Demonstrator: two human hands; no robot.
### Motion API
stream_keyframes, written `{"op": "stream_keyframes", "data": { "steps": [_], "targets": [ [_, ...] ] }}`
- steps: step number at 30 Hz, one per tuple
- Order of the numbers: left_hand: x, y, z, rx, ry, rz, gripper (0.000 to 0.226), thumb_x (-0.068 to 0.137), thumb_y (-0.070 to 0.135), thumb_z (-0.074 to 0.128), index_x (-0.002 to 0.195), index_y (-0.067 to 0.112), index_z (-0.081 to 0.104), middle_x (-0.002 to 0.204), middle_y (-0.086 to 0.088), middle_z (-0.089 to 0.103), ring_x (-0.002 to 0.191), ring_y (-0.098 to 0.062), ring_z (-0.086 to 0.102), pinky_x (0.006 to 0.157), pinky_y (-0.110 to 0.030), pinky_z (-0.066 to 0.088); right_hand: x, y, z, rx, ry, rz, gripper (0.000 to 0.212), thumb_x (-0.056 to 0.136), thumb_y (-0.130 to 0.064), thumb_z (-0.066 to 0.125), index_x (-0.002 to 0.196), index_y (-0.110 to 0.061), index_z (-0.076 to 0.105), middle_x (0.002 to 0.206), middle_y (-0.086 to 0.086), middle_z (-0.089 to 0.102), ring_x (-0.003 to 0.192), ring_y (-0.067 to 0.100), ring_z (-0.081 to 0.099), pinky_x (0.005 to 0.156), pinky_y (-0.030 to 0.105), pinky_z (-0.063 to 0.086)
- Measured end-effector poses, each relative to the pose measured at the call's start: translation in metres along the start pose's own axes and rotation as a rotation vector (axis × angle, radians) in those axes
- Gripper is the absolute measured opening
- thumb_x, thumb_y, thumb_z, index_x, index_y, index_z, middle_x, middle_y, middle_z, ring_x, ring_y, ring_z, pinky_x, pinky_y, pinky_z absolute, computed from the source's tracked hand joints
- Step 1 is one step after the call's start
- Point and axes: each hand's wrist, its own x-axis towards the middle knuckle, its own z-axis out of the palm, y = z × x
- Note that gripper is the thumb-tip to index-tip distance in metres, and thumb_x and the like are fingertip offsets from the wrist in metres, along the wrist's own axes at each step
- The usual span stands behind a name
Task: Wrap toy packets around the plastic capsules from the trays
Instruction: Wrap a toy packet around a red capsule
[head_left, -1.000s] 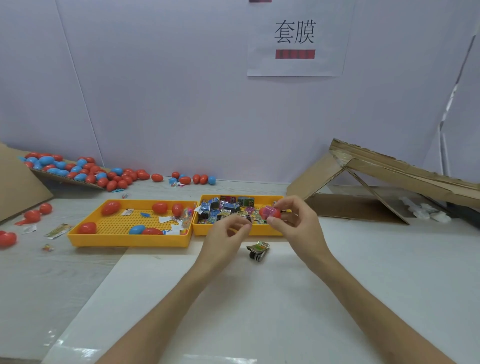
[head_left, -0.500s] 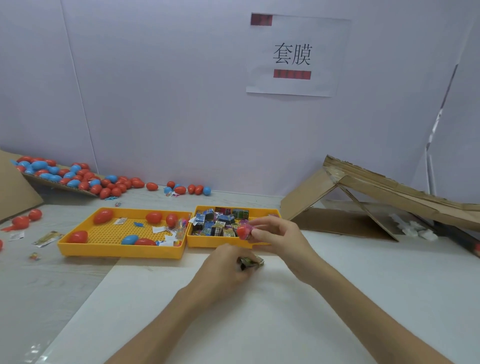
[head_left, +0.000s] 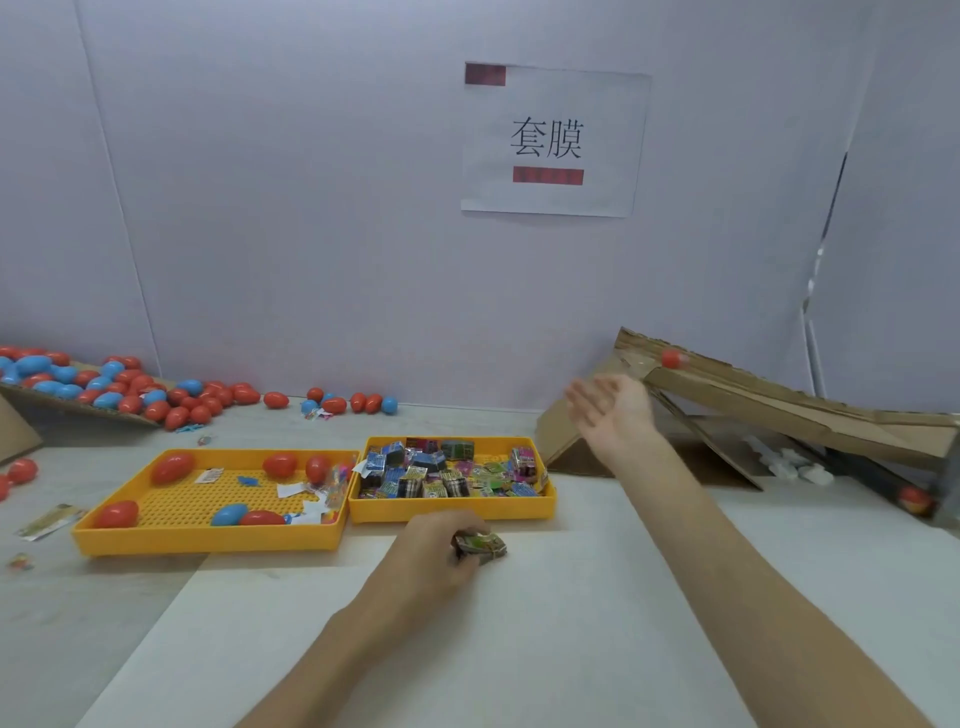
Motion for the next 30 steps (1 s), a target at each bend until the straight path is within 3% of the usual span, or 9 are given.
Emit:
{"op": "stream_keyframes", "data": {
  "steps": [2, 5, 8, 11, 18, 22, 26, 30],
  "targets": [
    [0.000, -0.001, 0.002, -0.046, 0.005, -0.028, 0.033, 0.091, 0.011, 0.067, 0.120, 0.027, 0.067, 0.107, 0.011, 0.069, 0.099, -0.003, 0.062, 0.080, -0.010, 0.047, -0.007, 0.020, -0.017, -0.208, -0.070, -0.031, 0.021, 0.103, -0.015, 0.045, 0.111, -0.009, 0.063, 0.102, 0.008, 0.072, 0.086, 0.020, 0.069, 0.070, 0.029, 0.052],
    [0.001, -0.003, 0.001, -0.102, 0.006, -0.074, 0.038, 0.091, 0.012, 0.066, 0.123, 0.034, 0.060, 0.105, 0.015, 0.068, 0.098, 0.001, 0.061, 0.083, -0.015, 0.050, -0.022, 0.042, -0.038, -0.572, -0.185, -0.185, 0.025, 0.099, -0.004, 0.049, 0.096, -0.011, 0.072, 0.085, 0.009, 0.074, 0.067, 0.016, 0.065, 0.061, 0.023, 0.051],
    [0.004, -0.006, -0.001, -0.135, 0.060, -0.084, 0.037, 0.090, 0.011, 0.067, 0.120, 0.031, 0.060, 0.100, 0.014, 0.070, 0.096, 0.008, 0.058, 0.076, -0.009, 0.045, -0.037, 0.068, -0.057, -0.964, -0.397, -0.423, 0.032, 0.093, 0.004, 0.057, 0.082, -0.020, 0.075, 0.076, -0.001, 0.074, 0.065, 0.009, 0.063, 0.060, 0.018, 0.047],
    [0.006, -0.008, -0.001, -0.143, 0.085, -0.085, 0.035, 0.089, 0.007, 0.068, 0.119, 0.025, 0.061, 0.097, 0.011, 0.071, 0.090, 0.008, 0.059, 0.072, -0.008, 0.045, -0.048, 0.088, -0.064, -1.280, -0.571, -0.596, 0.033, 0.084, 0.004, 0.067, 0.082, -0.029, 0.073, 0.081, -0.014, 0.070, 0.072, 0.002, 0.061, 0.065, 0.011, 0.042],
    [0.005, -0.008, 0.001, -0.212, 0.111, -0.072, 0.034, 0.085, 0.012, 0.077, 0.113, 0.024, 0.063, 0.094, 0.009, 0.073, 0.085, -0.001, 0.066, 0.078, -0.018, 0.054, -0.056, 0.101, -0.057, -1.327, -0.733, -0.643, 0.023, 0.083, -0.008, 0.073, 0.100, -0.023, 0.076, 0.097, -0.004, 0.067, 0.090, 0.002, 0.059, 0.074, 0.007, 0.041],
    [0.005, -0.005, 0.001, -0.216, 0.150, -0.043, 0.033, 0.083, 0.012, 0.079, 0.110, 0.024, 0.064, 0.090, 0.010, 0.071, 0.084, -0.001, 0.066, 0.076, -0.018, 0.055, -0.055, 0.099, -0.059, -1.341, -0.730, -0.589, 0.010, 0.090, -0.018, 0.071, 0.091, -0.027, 0.075, 0.090, -0.014, 0.068, 0.087, 0.001, 0.061, 0.072, 0.009, 0.041],
    [0.004, 0.000, 0.002, -0.185, 0.196, 0.069, 0.028, 0.085, 0.017, 0.080, 0.109, 0.019, 0.065, 0.092, 0.006, 0.071, 0.085, -0.007, 0.067, 0.075, -0.020, 0.055, -0.058, 0.101, -0.055, -1.301, -0.693, -0.582, 0.018, 0.094, -0.030, 0.068, 0.080, -0.040, 0.069, 0.085, -0.021, 0.068, 0.086, 0.003, 0.062, 0.071, 0.012, 0.041],
    [0.003, 0.003, 0.002, -0.156, 0.221, 0.112, 0.027, 0.085, 0.014, 0.080, 0.108, 0.017, 0.067, 0.095, 0.006, 0.070, 0.087, -0.008, 0.066, 0.078, -0.022, 0.055, -0.058, 0.102, -0.054, -1.254, -0.632, -0.584, 0.011, 0.093, -0.029, 0.070, 0.084, -0.026, 0.075, 0.085, -0.012, 0.071, 0.083, 0.007, 0.065, 0.071, 0.020, 0.050]
  ]
}}
